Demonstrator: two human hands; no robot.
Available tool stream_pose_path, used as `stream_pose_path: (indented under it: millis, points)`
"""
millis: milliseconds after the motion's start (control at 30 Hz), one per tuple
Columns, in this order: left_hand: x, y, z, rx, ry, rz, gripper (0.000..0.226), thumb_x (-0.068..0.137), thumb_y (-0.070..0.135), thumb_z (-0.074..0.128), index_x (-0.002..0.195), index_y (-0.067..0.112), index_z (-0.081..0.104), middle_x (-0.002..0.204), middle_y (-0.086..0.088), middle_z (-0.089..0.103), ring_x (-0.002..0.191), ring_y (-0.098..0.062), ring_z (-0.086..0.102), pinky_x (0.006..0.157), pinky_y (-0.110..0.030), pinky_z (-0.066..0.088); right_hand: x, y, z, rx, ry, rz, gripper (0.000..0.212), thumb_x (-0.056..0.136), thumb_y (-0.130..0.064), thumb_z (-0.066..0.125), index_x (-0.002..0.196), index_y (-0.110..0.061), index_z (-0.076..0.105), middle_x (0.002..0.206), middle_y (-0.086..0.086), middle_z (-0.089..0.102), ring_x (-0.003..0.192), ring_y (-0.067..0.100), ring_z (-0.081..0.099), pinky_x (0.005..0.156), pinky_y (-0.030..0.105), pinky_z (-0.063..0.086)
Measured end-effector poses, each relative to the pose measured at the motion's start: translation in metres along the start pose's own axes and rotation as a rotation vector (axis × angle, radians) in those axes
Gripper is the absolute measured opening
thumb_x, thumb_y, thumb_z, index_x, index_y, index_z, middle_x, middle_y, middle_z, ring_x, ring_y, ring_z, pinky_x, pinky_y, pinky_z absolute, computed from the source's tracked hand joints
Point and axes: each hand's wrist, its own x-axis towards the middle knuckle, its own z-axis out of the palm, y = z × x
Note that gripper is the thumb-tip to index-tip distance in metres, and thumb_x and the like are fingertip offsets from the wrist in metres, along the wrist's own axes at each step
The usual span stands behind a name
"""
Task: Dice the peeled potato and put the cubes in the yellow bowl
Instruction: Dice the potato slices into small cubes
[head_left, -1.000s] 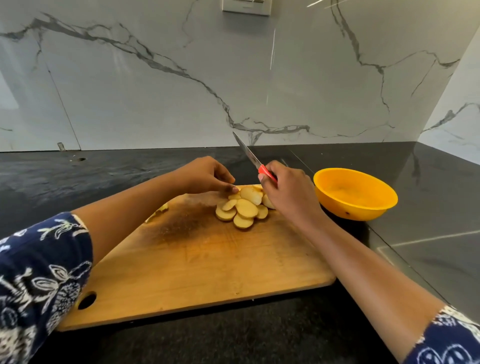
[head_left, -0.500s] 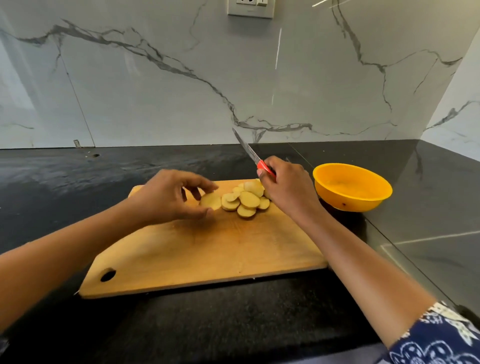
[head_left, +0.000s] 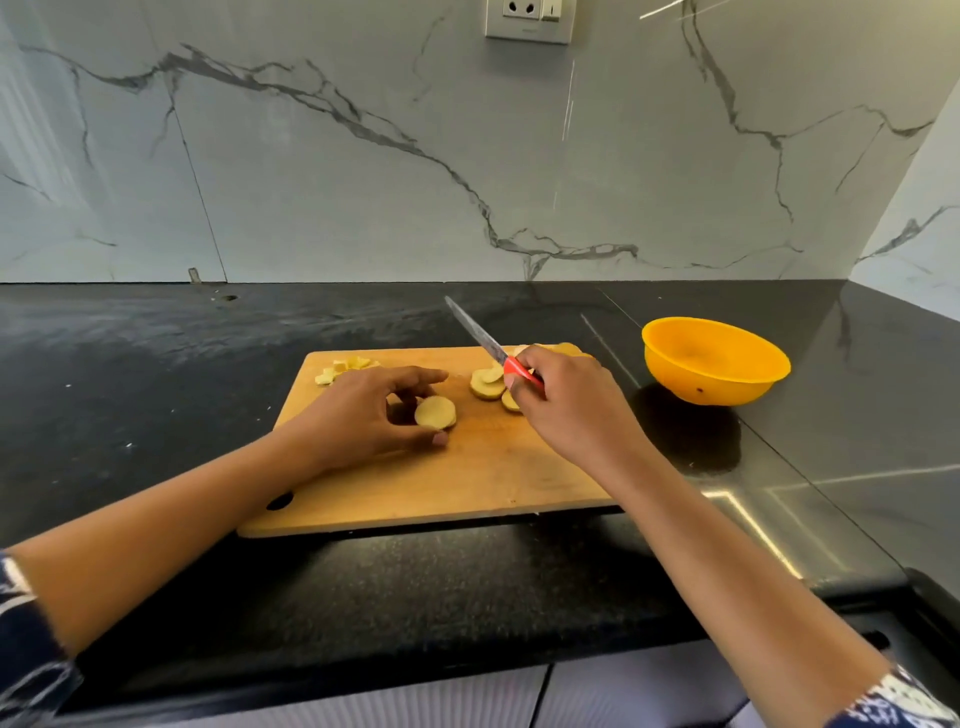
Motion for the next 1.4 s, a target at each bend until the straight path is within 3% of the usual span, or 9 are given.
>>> stream_pose_path:
  millis: [333, 467, 533, 700, 767, 933, 1067, 1267, 1400]
  points:
    - [0.007, -0.009, -0.021, -0.262, 0.110, -0.086, 0.031, 0.076, 0.022, 0.071, 0.103, 0.034, 0.063, 0.095, 0.013, 0.070, 0.087, 0.004, 0.064, 0.074, -0.009, 0.047, 0.004, 0.019, -0.001, 0.041, -0.022, 0.125, 0.027, 0.097, -0.030, 0.052, 0.119, -0.015, 0.062, 0.080, -0.008, 0.054, 0.057, 0.000, 0.045, 0.048, 0.012, 0.023]
    - [0.003, -0.017, -0.019, -0.196, 0.182, -0.098, 0.023, 0.078, 0.028, 0.069, 0.101, 0.030, 0.067, 0.100, 0.014, 0.068, 0.089, -0.002, 0.062, 0.071, -0.012, 0.045, 0.002, 0.017, 0.001, 0.043, -0.016, 0.110, 0.026, 0.097, -0.031, 0.052, 0.114, -0.016, 0.063, 0.077, -0.008, 0.054, 0.057, 0.000, 0.046, 0.047, 0.013, 0.024]
    - [0.002, -0.016, -0.022, -0.159, 0.202, -0.092, 0.028, 0.076, 0.035, 0.067, 0.104, 0.030, 0.066, 0.100, 0.013, 0.067, 0.091, -0.002, 0.060, 0.071, -0.012, 0.043, 0.001, 0.017, 0.002, 0.044, -0.011, 0.105, 0.025, 0.097, -0.031, 0.052, 0.113, -0.016, 0.064, 0.076, -0.008, 0.053, 0.057, 0.000, 0.045, 0.047, 0.013, 0.023]
    - [0.000, -0.013, -0.022, -0.073, -0.046, -0.164, 0.079, 0.052, 0.064, 0.065, 0.123, 0.030, 0.056, 0.105, 0.015, 0.062, 0.096, -0.002, 0.058, 0.078, -0.014, 0.044, 0.001, 0.012, 0.005, 0.085, 0.001, 0.079, 0.027, 0.097, -0.032, 0.052, 0.114, -0.016, 0.064, 0.074, -0.009, 0.055, 0.056, 0.003, 0.046, 0.046, 0.013, 0.025]
    - [0.006, -0.008, -0.017, 0.014, -0.070, -0.173, 0.085, 0.050, 0.069, 0.065, 0.123, 0.028, 0.058, 0.103, 0.013, 0.062, 0.092, -0.004, 0.058, 0.082, -0.019, 0.047, 0.001, 0.011, 0.006, 0.127, -0.001, 0.085, 0.025, 0.097, -0.032, 0.052, 0.111, -0.015, 0.064, 0.066, -0.014, 0.048, 0.054, 0.003, 0.044, 0.046, 0.014, 0.032]
    - [0.020, 0.003, -0.014, 0.087, -0.046, -0.200, 0.043, 0.073, 0.038, 0.077, 0.112, 0.023, 0.067, 0.085, 0.014, 0.058, 0.079, -0.006, 0.055, 0.064, -0.015, 0.041, 0.002, 0.013, 0.005, 0.237, 0.004, 0.143, 0.022, 0.098, -0.034, 0.049, 0.108, -0.017, 0.059, 0.069, -0.013, 0.050, 0.059, 0.004, 0.048, 0.049, 0.014, 0.032]
    - [0.013, -0.002, -0.016, -0.052, 0.020, -0.208, 0.033, 0.073, 0.032, 0.078, 0.104, 0.024, 0.070, 0.091, 0.009, 0.065, 0.085, -0.011, 0.061, 0.070, -0.018, 0.048, 0.003, 0.018, 0.006, 0.436, -0.008, 0.211, 0.019, 0.099, -0.037, 0.047, 0.100, -0.022, 0.057, 0.073, -0.002, 0.060, 0.061, 0.010, 0.054, 0.062, 0.040, 0.052]
    - [0.008, -0.001, -0.019, -0.489, 0.081, -0.188, 0.030, 0.071, 0.014, 0.075, 0.099, 0.022, 0.068, 0.099, -0.001, 0.069, 0.090, -0.020, 0.067, 0.075, -0.023, 0.056, 0.005, 0.019, 0.004, 0.526, 0.001, 0.261, 0.019, 0.099, -0.034, 0.047, 0.103, -0.020, 0.059, 0.074, -0.002, 0.060, 0.059, 0.008, 0.052, 0.061, 0.034, 0.049]
    - [0.030, 0.017, -0.015, -0.399, 0.137, -0.081, 0.029, 0.076, 0.005, 0.073, 0.099, 0.022, 0.068, 0.100, 0.000, 0.067, 0.090, -0.015, 0.066, 0.078, -0.028, 0.057, 0.007, 0.024, 0.005, 0.549, 0.017, 0.309, 0.017, 0.099, -0.034, 0.048, 0.102, -0.021, 0.059, 0.074, -0.001, 0.061, 0.060, 0.010, 0.053, 0.065, 0.041, 0.053]
